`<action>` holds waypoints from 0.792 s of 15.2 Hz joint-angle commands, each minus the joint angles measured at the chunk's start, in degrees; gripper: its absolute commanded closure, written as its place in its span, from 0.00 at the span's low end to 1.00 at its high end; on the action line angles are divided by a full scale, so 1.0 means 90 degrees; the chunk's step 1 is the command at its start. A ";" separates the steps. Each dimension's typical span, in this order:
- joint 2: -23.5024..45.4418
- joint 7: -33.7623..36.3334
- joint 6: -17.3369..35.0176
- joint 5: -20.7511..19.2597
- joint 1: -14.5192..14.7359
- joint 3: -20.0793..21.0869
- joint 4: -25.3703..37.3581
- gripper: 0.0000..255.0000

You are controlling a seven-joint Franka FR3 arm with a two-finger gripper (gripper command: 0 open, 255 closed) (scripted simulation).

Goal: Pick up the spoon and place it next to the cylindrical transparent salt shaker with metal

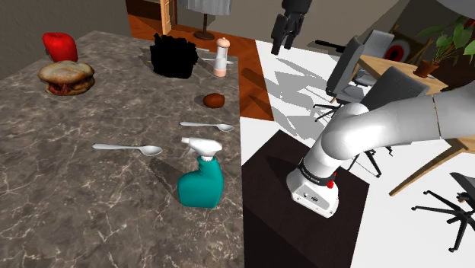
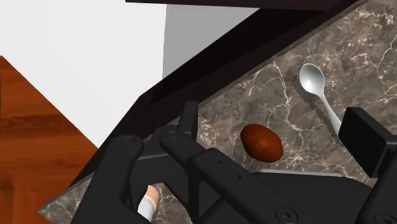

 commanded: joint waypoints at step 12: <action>0.0987 0.0376 0.2093 0.0752 0.0583 0.0813 -0.0701 0.00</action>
